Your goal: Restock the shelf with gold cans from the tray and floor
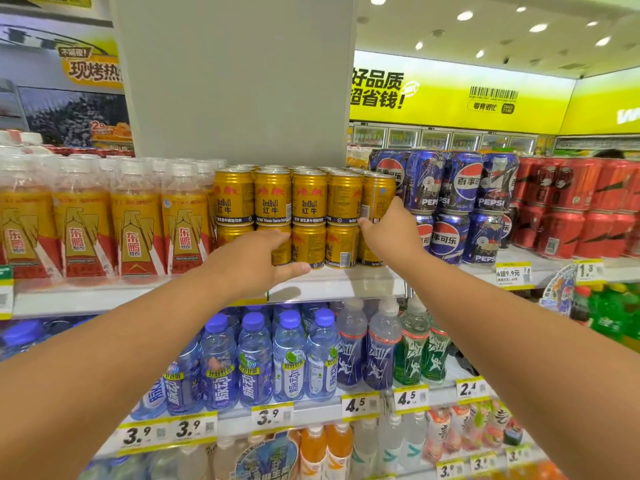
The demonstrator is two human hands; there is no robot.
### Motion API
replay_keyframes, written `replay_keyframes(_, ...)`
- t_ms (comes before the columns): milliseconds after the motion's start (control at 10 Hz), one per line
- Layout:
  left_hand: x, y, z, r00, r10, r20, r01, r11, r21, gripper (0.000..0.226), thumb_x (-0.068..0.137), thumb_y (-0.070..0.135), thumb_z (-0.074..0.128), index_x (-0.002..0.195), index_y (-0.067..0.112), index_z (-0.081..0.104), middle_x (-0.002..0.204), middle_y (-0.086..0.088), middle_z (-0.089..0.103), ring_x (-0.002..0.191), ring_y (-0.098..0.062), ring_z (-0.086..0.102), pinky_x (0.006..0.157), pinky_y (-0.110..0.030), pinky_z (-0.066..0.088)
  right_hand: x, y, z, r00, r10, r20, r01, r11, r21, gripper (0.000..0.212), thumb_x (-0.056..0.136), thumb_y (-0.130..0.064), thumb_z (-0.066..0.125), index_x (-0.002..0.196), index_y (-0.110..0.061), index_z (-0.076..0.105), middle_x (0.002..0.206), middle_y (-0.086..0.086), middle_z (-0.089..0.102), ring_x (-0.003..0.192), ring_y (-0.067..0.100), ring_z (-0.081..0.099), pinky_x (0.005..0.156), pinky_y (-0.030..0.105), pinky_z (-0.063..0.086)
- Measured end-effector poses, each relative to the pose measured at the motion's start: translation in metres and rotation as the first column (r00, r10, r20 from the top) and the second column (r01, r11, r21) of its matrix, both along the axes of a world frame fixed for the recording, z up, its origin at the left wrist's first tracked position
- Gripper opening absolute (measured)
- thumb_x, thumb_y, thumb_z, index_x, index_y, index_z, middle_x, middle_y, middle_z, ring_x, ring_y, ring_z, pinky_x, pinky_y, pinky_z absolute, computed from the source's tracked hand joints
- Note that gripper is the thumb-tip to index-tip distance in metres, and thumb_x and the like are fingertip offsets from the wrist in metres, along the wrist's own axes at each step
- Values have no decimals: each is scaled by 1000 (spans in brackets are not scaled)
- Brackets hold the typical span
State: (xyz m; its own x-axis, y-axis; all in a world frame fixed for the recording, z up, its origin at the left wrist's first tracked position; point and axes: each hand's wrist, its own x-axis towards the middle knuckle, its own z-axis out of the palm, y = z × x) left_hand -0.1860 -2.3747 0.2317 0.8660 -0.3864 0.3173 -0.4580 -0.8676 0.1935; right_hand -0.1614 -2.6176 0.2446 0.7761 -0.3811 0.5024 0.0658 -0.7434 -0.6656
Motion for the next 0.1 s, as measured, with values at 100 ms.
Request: replay_keyframes(100, 1, 4, 0, 1000, -11, 14, 11, 1000, 16, 89, 83, 78, 44, 155, 30, 26, 162, 7, 23, 148, -15, 23, 116, -37, 25, -10, 4, -10, 1000, 26, -2, -26, 999, -29, 47, 92, -31, 64, 129, -8, 46, 122, 11, 60, 108, 30, 60, 82, 34, 49)
